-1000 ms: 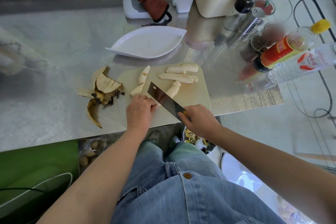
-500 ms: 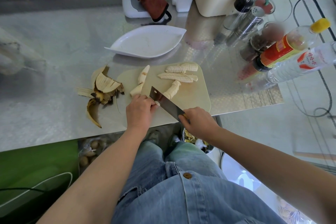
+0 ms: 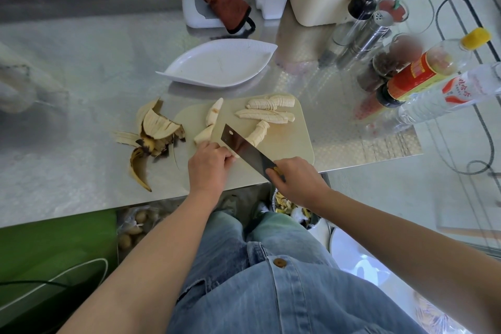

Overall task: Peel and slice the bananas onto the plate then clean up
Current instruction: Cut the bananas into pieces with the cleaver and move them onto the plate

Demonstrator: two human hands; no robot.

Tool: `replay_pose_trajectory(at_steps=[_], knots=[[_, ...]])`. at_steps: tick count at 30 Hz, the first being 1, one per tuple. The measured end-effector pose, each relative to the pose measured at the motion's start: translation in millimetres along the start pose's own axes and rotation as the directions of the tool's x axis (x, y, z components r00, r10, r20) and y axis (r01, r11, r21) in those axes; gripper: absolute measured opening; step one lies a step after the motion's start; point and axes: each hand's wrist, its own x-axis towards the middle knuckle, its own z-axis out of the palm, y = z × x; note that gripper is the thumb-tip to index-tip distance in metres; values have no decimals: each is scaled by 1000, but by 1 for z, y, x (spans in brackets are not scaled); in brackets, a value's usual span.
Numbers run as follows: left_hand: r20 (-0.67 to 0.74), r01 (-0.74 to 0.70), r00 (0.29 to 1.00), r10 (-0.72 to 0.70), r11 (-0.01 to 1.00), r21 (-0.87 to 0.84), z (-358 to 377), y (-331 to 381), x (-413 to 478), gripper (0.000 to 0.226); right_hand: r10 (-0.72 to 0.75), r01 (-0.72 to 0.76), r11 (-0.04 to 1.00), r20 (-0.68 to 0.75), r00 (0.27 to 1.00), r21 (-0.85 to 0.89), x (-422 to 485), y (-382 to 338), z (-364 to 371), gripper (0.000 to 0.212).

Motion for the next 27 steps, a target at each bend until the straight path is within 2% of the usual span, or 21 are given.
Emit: replay_pose_trajectory(at_steps=[15,27], knots=[[7,-1,1000,1,1000,-5,2,-2,0,14,46,-43,999,80,996,-30,0,0,5,32],[12,-6,1000,6,1000,5,0,-1,0,10,1,-1,1000,3,1000,10,-2,0,-1,34]])
